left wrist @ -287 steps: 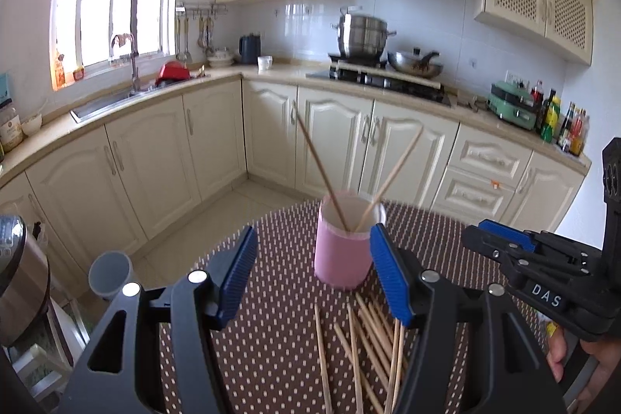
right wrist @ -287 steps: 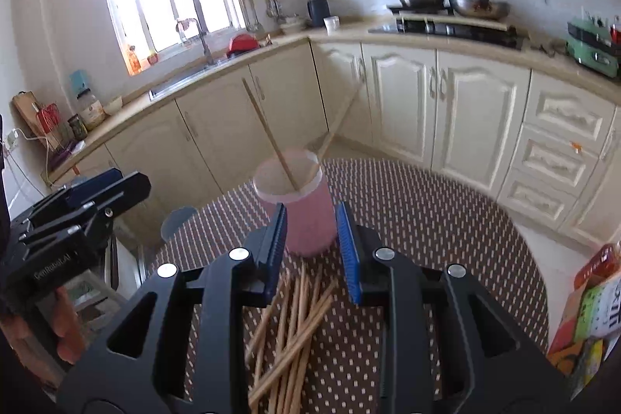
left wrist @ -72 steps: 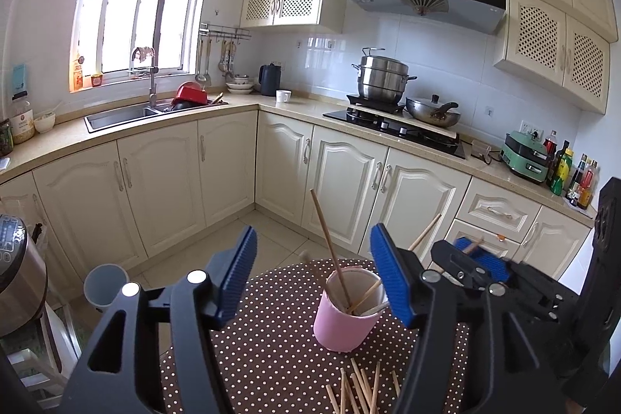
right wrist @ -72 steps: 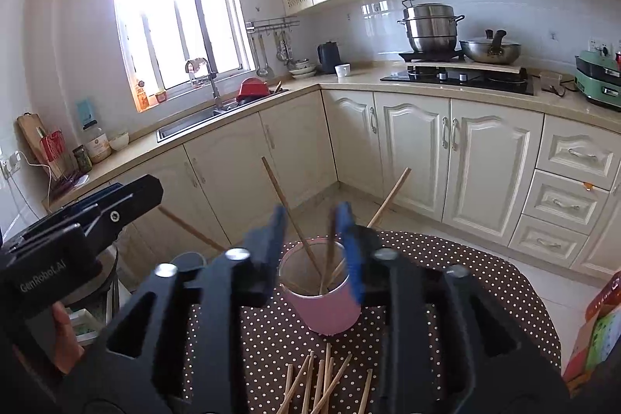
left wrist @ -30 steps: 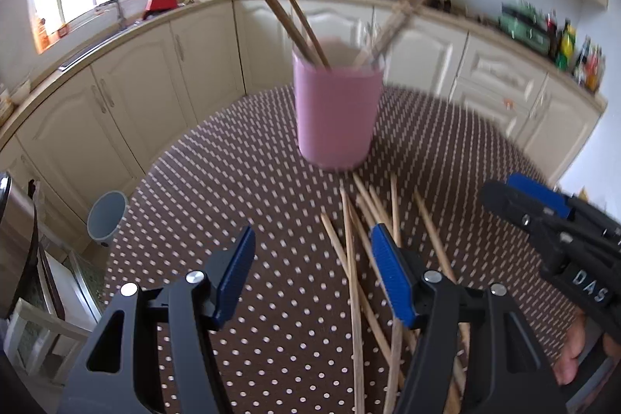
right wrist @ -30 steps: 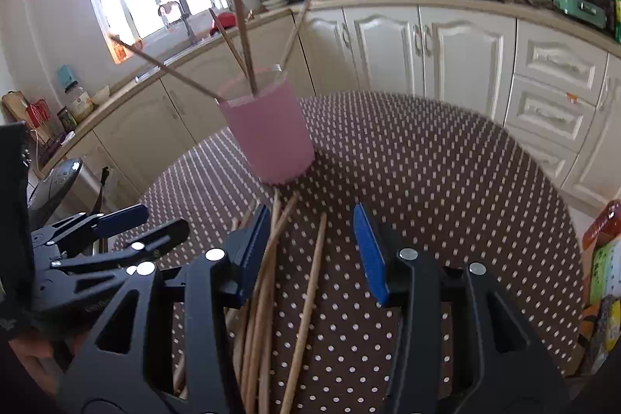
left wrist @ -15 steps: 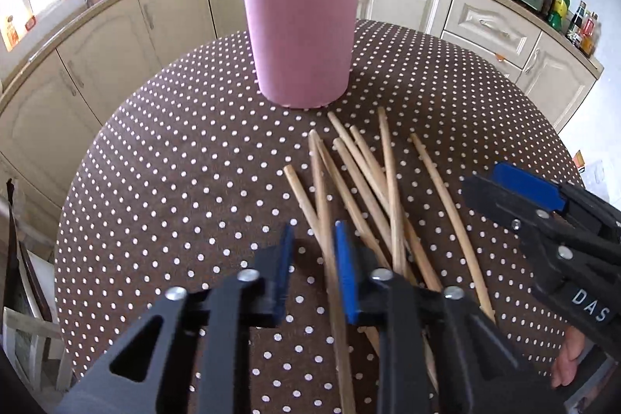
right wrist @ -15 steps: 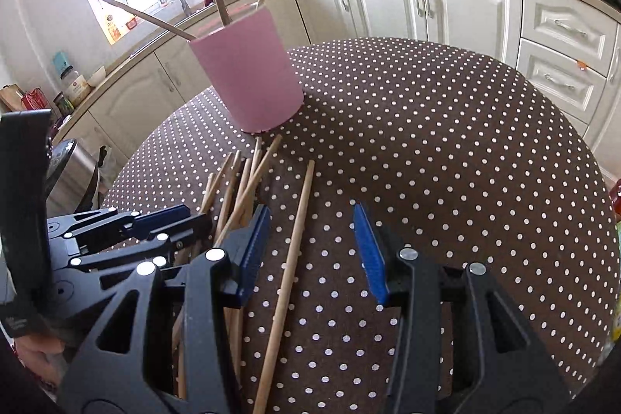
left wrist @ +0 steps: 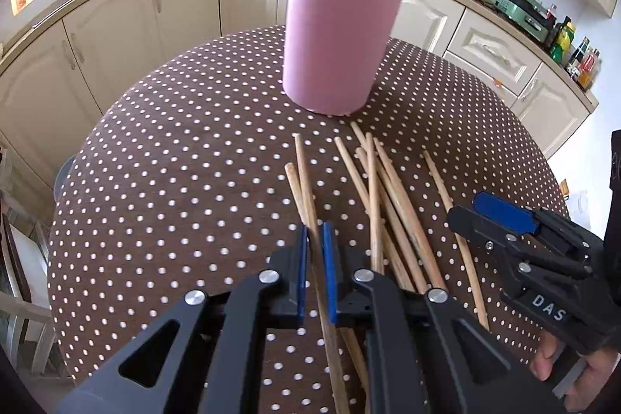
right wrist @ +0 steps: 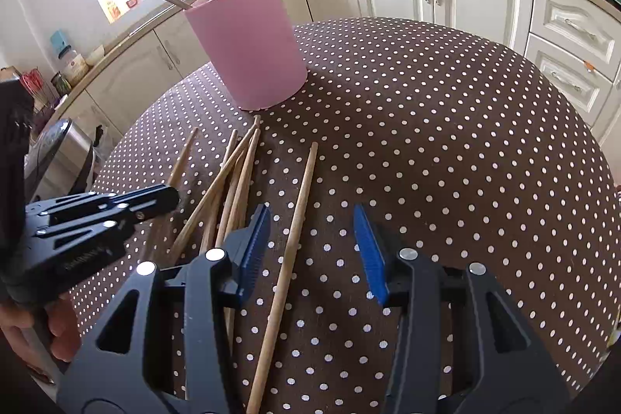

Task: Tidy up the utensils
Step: 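Close the left tool on a chopstick while the right tool grasps another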

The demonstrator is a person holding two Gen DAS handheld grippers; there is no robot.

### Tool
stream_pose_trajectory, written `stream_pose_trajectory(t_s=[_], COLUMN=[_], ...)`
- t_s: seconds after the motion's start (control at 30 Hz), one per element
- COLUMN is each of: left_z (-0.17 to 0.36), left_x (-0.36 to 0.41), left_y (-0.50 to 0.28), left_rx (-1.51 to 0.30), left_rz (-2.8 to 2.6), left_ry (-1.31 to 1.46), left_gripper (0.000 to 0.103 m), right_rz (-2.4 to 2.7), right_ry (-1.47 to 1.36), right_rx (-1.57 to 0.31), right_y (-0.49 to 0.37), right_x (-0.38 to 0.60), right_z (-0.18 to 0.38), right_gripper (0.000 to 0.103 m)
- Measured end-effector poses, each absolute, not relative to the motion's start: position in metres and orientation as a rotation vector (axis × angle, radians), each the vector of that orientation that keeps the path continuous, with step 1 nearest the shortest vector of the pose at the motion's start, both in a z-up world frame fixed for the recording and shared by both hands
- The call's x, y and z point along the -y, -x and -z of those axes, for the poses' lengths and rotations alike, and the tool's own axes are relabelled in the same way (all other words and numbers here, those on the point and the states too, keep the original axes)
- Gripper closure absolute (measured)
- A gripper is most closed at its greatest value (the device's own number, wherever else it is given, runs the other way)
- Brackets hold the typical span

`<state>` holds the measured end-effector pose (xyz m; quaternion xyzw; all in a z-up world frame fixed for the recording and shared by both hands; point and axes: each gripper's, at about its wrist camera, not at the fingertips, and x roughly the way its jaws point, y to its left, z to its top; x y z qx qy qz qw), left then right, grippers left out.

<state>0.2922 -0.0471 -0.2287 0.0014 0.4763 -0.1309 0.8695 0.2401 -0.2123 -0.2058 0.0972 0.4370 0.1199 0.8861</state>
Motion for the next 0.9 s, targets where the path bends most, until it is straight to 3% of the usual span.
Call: stream_pose_trajectory(t_s=[0.6,0.77,0.9], left_z=[0.235,0.234,0.234], left_x=[0.003,-0.008,-0.013], left_y=[-0.286,-0.283,-0.277], left_rx=[-1.034,-1.035,-1.028], left_rz=[0.255,0.257,0.243], left_ry=[0.074,0.082,0.047], left_gripper=[0.094,0.078,0.077], right_rz=[-0.224,-0.223,-0.221], right_ry=[-0.083,-0.086,-0.086], right_rx=[-0.950,-0.950,-0.949], right_y=[-0.251,-0.251,-0.251], right_x=[0.184,0.182,0.182], right_z=[0.208,0.208,0.208], right_gripper=[0.059,0.059,0.059])
